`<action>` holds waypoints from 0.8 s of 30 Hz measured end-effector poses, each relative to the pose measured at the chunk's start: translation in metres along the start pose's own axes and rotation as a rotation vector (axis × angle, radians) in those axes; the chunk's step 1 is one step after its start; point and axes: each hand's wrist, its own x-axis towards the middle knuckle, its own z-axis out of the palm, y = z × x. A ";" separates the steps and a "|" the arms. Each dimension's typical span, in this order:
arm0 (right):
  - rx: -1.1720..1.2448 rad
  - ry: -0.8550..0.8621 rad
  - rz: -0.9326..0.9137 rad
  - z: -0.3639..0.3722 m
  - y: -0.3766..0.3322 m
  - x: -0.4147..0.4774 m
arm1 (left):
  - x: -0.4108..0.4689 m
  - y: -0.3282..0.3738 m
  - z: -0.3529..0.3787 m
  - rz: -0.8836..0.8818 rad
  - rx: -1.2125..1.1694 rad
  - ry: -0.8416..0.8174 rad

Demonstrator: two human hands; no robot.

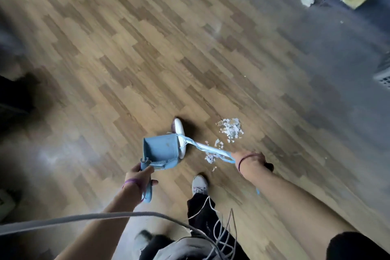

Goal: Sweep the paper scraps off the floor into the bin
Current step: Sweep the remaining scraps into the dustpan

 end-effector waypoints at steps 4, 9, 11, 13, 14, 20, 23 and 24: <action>0.029 -0.058 0.173 0.026 0.078 0.008 | -0.007 0.035 0.077 0.037 0.104 -0.158; 0.224 -0.057 0.264 0.044 0.128 -0.003 | -0.019 0.073 0.130 0.066 0.164 -0.227; 0.319 -0.066 0.292 0.050 0.138 -0.004 | -0.020 0.086 0.137 0.109 0.181 -0.215; 0.410 -0.077 0.292 0.041 0.140 -0.012 | -0.019 0.105 0.138 0.172 0.218 -0.171; 0.448 -0.082 0.280 0.031 0.139 -0.018 | -0.017 0.115 0.138 0.201 0.238 -0.155; 0.670 -0.069 0.358 -0.019 0.110 0.011 | 0.013 0.177 0.130 0.293 0.260 -0.157; 0.762 -0.081 0.391 -0.048 0.089 0.039 | 0.044 0.209 0.128 0.279 0.256 -0.229; 0.770 -0.075 0.388 -0.057 0.082 0.049 | 0.057 0.220 0.128 0.268 0.267 -0.249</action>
